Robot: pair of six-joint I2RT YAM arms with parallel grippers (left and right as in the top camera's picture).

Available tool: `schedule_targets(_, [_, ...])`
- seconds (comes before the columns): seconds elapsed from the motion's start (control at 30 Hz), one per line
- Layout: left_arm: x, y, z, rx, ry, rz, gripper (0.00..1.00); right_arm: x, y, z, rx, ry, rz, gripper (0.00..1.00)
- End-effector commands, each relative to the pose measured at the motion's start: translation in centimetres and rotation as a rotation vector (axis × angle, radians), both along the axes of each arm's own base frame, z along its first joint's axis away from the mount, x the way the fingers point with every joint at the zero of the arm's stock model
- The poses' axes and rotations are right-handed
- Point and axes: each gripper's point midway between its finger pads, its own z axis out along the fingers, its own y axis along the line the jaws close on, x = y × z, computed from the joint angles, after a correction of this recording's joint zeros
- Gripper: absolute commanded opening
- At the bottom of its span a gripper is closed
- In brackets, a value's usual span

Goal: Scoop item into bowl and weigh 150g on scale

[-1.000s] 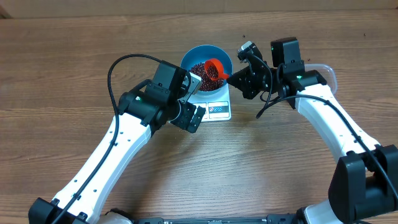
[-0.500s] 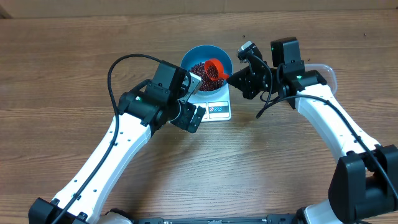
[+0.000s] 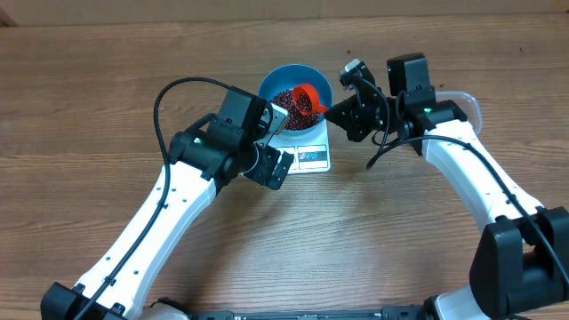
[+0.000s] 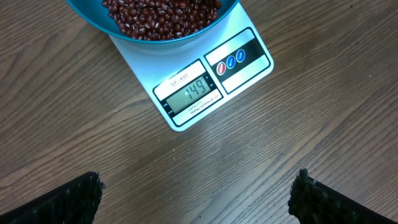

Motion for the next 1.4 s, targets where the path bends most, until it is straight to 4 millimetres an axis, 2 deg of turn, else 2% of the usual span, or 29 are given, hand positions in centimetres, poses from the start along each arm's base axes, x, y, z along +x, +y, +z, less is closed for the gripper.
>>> schedule_targets(0.0, [0.0, 0.0, 1.0, -0.018, -0.025, -0.007, 1.00, 0.2, 0.2, 0.4, 0.012, -0.009, 0.008, 0.04])
schedule_targets(0.13, [0.0, 0.0, 1.0, -0.018, -0.025, -0.006, 1.00, -0.3, 0.3, 0.2, -0.012, -0.037, 0.066, 0.04])
schedule_targets(0.27, [0.0, 0.0, 1.0, -0.017, -0.024, -0.006, 0.99, 0.0, 0.0, 0.3, 0.004, -0.010, 0.026, 0.04])
schedule_targets(0.37, [0.0, 0.0, 1.0, -0.017, -0.025, -0.006, 1.00, -0.7, -0.2, -0.3, -0.001, 0.040, 0.018, 0.04])
schedule_targets(0.5, [0.0, 0.0, 1.0, -0.016, -0.025, -0.006, 1.00, -0.6, -0.2, -0.2, -0.001, 0.035, 0.018, 0.04])
schedule_targets(0.63, [0.0, 0.1, 1.0, -0.016, -0.025, -0.005, 1.00, -1.4, -0.3, -0.9, -0.044, 0.020, 0.072, 0.04])
schedule_targets(0.7, [0.0, 0.1, 1.0, -0.016, -0.025, -0.005, 1.00, -0.8, -0.5, -0.7, -0.032, 0.040, 0.015, 0.04])
schedule_targets(1.03, [0.0, 0.0, 1.0, -0.016, -0.025, -0.006, 1.00, 1.1, -0.2, 0.7, 0.018, -0.018, -0.034, 0.04])
schedule_targets(1.17, [0.0, 0.1, 1.0, -0.016, -0.025, -0.005, 1.00, 0.2, 0.7, 1.0, 0.016, -0.075, 0.072, 0.04])
schedule_targets(1.27, [0.0, 0.1, 1.0, -0.016, -0.025, -0.005, 1.00, 1.0, 0.6, 1.4, 0.051, -0.033, -0.007, 0.04])
schedule_targets(1.37, [0.0, 0.0, 1.0, -0.016, -0.025, -0.006, 1.00, 1.1, 0.6, 1.4, 0.056, -0.030, -0.014, 0.04])
